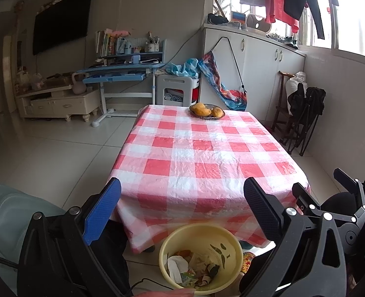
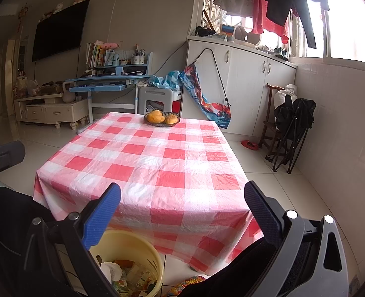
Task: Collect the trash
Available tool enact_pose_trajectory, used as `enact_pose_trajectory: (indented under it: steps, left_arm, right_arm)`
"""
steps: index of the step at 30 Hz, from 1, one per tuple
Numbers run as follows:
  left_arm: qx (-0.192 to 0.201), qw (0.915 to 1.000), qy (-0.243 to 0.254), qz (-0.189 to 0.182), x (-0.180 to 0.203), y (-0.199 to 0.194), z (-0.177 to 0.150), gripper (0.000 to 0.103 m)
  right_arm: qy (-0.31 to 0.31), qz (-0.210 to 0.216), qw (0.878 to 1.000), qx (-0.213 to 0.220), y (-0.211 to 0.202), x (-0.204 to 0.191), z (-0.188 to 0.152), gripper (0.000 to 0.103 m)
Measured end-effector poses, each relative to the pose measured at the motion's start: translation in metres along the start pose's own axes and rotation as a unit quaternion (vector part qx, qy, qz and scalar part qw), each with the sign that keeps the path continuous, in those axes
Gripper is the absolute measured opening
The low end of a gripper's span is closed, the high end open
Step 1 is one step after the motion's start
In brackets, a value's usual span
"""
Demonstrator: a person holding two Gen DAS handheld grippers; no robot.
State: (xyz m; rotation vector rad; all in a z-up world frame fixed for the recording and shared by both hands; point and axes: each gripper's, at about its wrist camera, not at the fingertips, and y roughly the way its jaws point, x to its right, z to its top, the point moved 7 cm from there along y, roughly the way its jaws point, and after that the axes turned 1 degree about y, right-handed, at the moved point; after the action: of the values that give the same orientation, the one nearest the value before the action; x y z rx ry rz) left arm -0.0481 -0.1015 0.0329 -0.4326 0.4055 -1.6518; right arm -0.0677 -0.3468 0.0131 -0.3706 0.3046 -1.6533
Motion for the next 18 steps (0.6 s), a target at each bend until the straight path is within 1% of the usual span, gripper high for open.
enact_pose_trajectory:
  steps: [7, 12, 14, 18]
  left_arm:
    - [-0.006, 0.9999, -0.012, -0.004, -0.003, 0.002, -0.001, 0.096]
    - [-0.002, 0.9997, -0.011, -0.02, -0.001, 0.003, -0.005, 0.096]
    - [0.004, 0.9999, 0.005, -0.016, 0.004, 0.001, -0.006, 0.096]
    - [0.017, 0.9993, 0.033, 0.007, 0.009, -0.005, -0.002, 0.096]
  right_arm:
    - [-0.001, 0.0, 1.0, -0.001, 0.0, 0.0, 0.001, 0.095]
    - [-0.001, 0.0, 1.0, -0.001, 0.001, -0.001, 0.003, 0.095]
    - [0.0, 0.0, 1.0, -0.001, 0.001, 0.0, 0.003, 0.095]
    - [-0.002, 0.0, 1.0, -0.002, 0.002, -0.001, 0.004, 0.095]
